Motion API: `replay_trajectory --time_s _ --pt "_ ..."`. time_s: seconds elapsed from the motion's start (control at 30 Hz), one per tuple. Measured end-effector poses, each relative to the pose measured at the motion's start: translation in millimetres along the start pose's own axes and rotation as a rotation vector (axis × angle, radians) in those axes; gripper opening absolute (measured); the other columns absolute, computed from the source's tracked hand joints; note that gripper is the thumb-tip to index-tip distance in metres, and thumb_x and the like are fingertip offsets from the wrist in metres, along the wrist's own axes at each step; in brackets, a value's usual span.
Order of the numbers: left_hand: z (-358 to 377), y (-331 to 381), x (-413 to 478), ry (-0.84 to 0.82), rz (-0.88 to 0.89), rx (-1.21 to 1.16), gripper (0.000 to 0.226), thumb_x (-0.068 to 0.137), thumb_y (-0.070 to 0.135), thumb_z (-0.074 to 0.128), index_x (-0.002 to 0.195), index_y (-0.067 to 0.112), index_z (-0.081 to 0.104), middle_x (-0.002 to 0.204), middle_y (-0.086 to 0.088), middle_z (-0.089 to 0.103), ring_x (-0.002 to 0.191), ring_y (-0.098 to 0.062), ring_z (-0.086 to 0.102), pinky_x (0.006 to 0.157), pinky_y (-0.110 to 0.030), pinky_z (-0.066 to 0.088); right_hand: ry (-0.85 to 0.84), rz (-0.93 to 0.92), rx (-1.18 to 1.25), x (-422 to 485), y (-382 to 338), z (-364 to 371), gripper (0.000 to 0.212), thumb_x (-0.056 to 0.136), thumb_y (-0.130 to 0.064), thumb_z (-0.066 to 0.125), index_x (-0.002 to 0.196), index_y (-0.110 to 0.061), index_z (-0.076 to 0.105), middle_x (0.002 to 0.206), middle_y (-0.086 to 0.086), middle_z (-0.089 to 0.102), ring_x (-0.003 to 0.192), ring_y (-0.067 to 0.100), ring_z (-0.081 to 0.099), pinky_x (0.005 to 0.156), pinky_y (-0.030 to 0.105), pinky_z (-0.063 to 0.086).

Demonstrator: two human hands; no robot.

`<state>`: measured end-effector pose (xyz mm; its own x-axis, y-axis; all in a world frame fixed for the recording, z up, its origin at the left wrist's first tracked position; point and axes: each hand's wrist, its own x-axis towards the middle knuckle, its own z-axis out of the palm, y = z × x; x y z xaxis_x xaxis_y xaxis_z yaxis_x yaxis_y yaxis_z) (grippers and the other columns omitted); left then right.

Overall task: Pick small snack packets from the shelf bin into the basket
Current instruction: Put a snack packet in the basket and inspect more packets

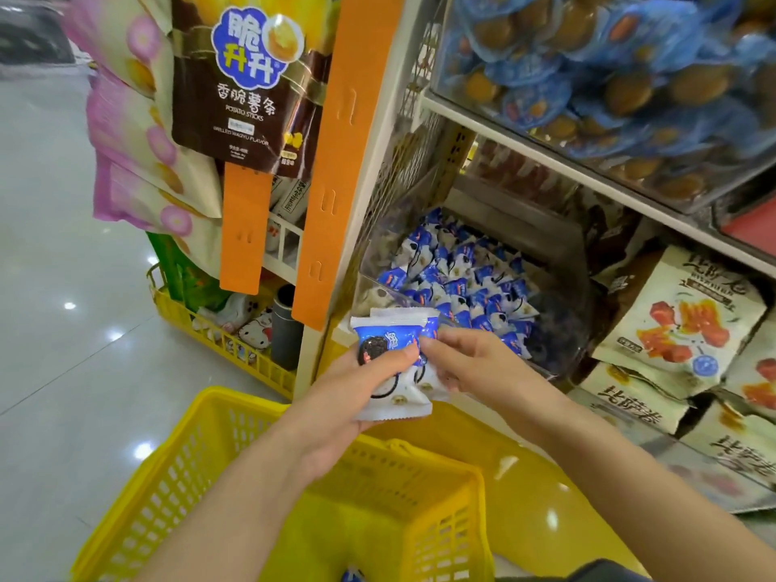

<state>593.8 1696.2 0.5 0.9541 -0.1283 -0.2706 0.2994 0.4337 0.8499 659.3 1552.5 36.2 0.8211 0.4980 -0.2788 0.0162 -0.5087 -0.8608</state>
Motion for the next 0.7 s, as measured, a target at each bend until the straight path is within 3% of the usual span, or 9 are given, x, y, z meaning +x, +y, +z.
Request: replay_trajectory --time_s 0.1,0.17,0.27,0.33,0.5,0.6,0.7 --pt "-2 6 6 0.075 0.056 -0.003 0.038 0.084 0.027 0.061 0.121 0.021 0.057 0.107 -0.002 0.071 0.096 -0.018 0.068 0.085 -0.039 0.055 0.146 -0.031 -0.048 13 -10 -8 0.032 0.091 -0.035 0.055 0.061 -0.022 0.055 0.045 -0.014 0.044 0.043 -0.001 0.040 0.047 0.008 0.037" --pt "-5 10 11 0.178 0.064 -0.004 0.037 0.085 0.025 0.061 0.121 0.019 0.055 0.107 -0.006 0.070 0.097 -0.021 0.068 0.091 -0.042 0.052 0.322 -0.041 -0.047 29 -18 -21 0.033 0.091 -0.035 0.055 0.063 -0.017 0.057 0.044 -0.012 0.047 0.045 0.001 0.043 0.044 0.008 0.037" --pt "-8 14 17 0.271 0.066 -0.018 0.034 0.088 0.022 0.059 0.121 0.018 0.053 0.108 -0.013 0.068 0.096 -0.025 0.067 0.092 -0.045 0.051 0.564 -0.020 -0.055 66 -27 -43 0.037 0.091 -0.036 0.055 0.072 -0.004 0.059 0.063 0.008 0.056 0.060 0.014 0.048 0.060 0.024 0.046" --pt "-9 15 22 0.299 0.059 -0.015 0.032 0.090 0.023 0.056 0.122 0.019 0.052 0.109 -0.012 0.067 0.098 -0.025 0.066 0.092 -0.047 0.050 0.626 -0.022 -0.085 94 -32 -50 0.034 0.090 -0.036 0.056 0.072 -0.008 0.056 0.067 0.011 0.052 0.059 0.017 0.046 0.058 0.028 0.040" --pt "-15 17 30 0.338 0.049 0.002 0.032 0.091 0.025 0.055 0.122 0.020 0.051 0.108 -0.010 0.067 0.101 -0.024 0.065 0.095 -0.047 0.048 0.601 0.038 -0.226 155 -26 -45 0.040 0.087 -0.029 0.063 0.058 -0.015 0.039 0.073 0.017 0.055 0.069 0.025 0.058 0.068 0.036 0.049" --pt "-21 19 31 0.359 0.061 0.008 0.025 0.091 0.024 0.056 0.115 0.021 0.053 0.107 -0.008 0.068 0.099 -0.025 0.065 0.094 -0.048 0.048 0.487 0.104 -0.246 167 -21 -44 0.040 0.086 -0.027 0.064 0.057 -0.012 0.041 0.068 0.016 0.058 0.063 0.023 0.064 0.082 0.046 0.055" --pt "-26 20 33 0.380 0.067 0.027 0.021 0.090 0.026 0.057 0.110 0.022 0.055 0.106 -0.008 0.068 0.099 -0.026 0.065 0.092 -0.051 0.049 0.363 0.203 -0.308 169 -16 -47 0.030 0.084 -0.029 0.067 0.068 -0.011 0.049 0.084 0.022 0.067 0.067 0.021 0.067 0.082 0.041 0.056"
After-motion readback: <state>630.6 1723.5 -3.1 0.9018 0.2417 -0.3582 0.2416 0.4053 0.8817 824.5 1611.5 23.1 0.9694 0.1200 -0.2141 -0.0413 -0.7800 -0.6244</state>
